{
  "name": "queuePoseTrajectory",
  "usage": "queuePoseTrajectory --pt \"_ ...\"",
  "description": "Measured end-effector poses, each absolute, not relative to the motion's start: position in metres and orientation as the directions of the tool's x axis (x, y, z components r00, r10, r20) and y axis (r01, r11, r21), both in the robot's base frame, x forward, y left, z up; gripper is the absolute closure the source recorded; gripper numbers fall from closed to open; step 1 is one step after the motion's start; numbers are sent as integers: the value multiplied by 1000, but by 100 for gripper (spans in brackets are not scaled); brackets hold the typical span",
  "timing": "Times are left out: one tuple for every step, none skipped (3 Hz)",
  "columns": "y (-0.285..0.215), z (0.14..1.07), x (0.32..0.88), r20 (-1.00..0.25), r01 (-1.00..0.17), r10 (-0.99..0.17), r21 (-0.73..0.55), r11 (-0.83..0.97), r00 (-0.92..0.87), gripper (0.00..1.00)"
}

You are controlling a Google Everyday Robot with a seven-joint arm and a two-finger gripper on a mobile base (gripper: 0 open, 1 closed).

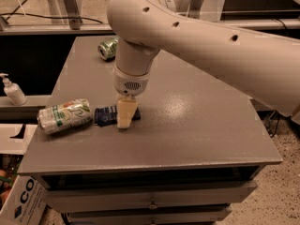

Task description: Pick rxbar blueberry

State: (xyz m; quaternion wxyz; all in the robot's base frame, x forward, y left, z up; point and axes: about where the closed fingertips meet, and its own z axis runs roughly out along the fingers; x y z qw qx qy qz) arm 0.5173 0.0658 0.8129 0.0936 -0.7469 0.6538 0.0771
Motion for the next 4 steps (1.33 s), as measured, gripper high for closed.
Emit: queuePoseTrajectory --pt "66 819 517 -238 -991 -962 -39 -127 133 86" --pt "64 820 520 -243 -993 -962 -43 -114 121 100" --pt "57 834 524 -267 -994 -958 -66 -91 106 100" --pt "33 856 530 -299 -993 -951 -105 -45 74 100"
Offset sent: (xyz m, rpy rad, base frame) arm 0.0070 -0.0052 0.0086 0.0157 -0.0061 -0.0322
